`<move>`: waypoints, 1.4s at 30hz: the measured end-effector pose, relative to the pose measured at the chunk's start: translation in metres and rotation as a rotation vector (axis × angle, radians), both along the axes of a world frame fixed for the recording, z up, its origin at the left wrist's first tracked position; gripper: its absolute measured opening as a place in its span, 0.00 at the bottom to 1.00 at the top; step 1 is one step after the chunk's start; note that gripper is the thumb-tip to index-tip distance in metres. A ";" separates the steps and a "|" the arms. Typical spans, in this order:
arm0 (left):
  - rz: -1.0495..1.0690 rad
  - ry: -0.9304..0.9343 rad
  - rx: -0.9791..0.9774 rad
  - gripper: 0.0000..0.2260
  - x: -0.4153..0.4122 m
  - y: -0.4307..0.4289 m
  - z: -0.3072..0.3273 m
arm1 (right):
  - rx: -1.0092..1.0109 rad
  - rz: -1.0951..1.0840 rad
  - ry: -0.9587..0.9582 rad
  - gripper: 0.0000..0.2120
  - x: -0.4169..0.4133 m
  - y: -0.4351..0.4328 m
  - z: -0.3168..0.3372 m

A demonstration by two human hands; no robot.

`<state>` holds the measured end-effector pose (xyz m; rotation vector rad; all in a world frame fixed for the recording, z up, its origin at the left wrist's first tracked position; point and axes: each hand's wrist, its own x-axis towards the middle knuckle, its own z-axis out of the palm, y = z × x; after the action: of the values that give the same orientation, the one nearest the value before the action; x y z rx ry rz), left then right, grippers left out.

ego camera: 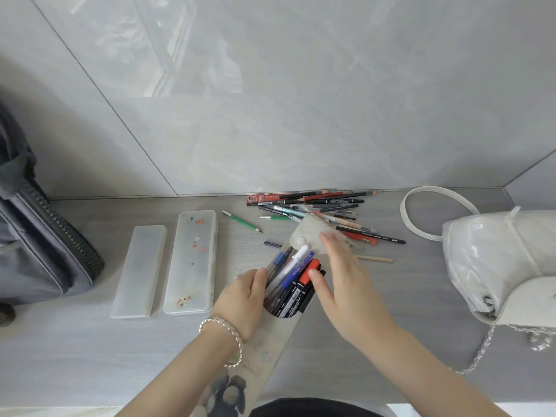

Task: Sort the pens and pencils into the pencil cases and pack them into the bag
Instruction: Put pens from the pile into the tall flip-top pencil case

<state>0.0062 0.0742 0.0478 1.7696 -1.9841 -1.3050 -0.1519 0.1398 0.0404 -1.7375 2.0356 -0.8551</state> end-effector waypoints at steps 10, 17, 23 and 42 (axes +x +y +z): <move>-0.074 -0.043 0.018 0.18 0.011 -0.003 0.000 | 0.044 0.179 -0.012 0.17 -0.058 -0.017 -0.002; -0.191 -0.122 0.024 0.15 0.012 -0.002 0.004 | 0.177 0.224 -0.072 0.29 -0.060 -0.023 0.011; -0.196 -0.169 -0.002 0.15 0.007 0.004 0.005 | 0.221 0.209 0.010 0.28 -0.051 -0.017 0.011; -0.034 -0.046 -0.017 0.19 -0.006 0.006 -0.001 | 0.184 0.029 -0.053 0.20 0.009 -0.019 0.018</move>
<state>-0.0002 0.0800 0.0465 1.7815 -2.0526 -1.2639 -0.1425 0.1211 0.0586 -1.6236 1.9817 -0.6745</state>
